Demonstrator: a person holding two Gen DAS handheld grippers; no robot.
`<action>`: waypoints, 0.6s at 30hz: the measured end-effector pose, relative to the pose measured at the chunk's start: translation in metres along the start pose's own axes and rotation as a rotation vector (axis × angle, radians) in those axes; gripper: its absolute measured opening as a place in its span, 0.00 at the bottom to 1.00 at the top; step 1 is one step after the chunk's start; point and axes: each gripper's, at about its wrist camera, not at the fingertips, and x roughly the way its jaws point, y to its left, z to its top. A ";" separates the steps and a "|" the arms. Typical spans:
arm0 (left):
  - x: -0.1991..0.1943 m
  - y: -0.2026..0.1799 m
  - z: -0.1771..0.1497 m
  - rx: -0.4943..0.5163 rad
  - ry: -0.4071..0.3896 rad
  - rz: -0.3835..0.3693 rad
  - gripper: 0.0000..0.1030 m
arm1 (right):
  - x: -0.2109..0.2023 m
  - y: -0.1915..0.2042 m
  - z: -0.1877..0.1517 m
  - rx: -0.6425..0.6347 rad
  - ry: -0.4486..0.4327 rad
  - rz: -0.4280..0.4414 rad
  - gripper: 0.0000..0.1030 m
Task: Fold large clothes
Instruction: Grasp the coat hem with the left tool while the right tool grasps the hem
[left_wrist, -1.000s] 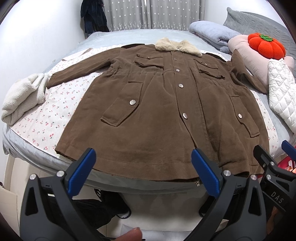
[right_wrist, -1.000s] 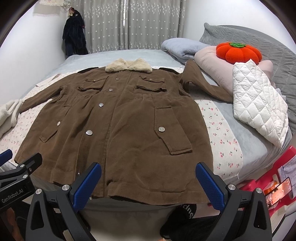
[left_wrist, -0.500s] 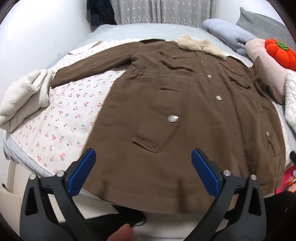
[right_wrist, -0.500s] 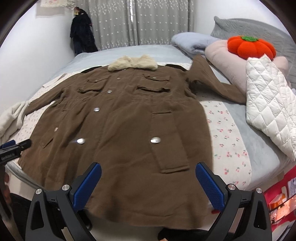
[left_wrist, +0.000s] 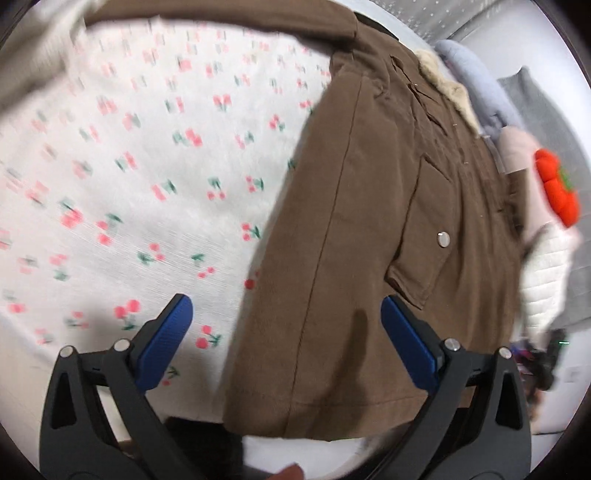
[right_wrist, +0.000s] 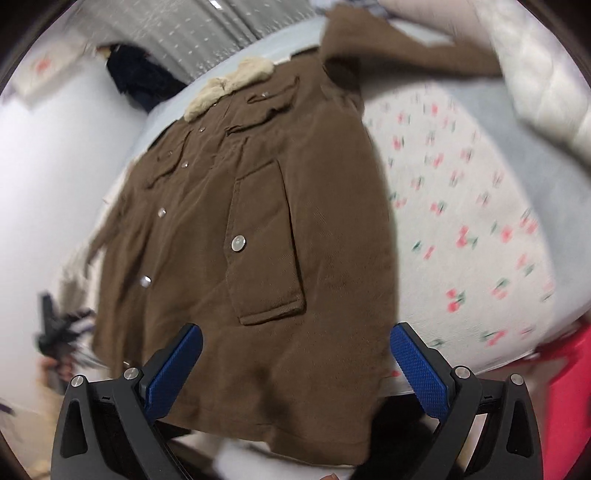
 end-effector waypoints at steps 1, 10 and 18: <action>0.000 0.001 -0.001 0.005 -0.005 -0.017 0.98 | 0.003 -0.005 0.000 0.029 0.012 0.023 0.96; 0.002 -0.025 -0.030 0.122 0.031 -0.105 0.43 | 0.017 -0.016 -0.004 0.132 0.067 0.084 0.59; -0.050 -0.038 -0.044 0.110 -0.080 -0.112 0.10 | -0.017 -0.012 -0.004 0.079 -0.013 0.042 0.05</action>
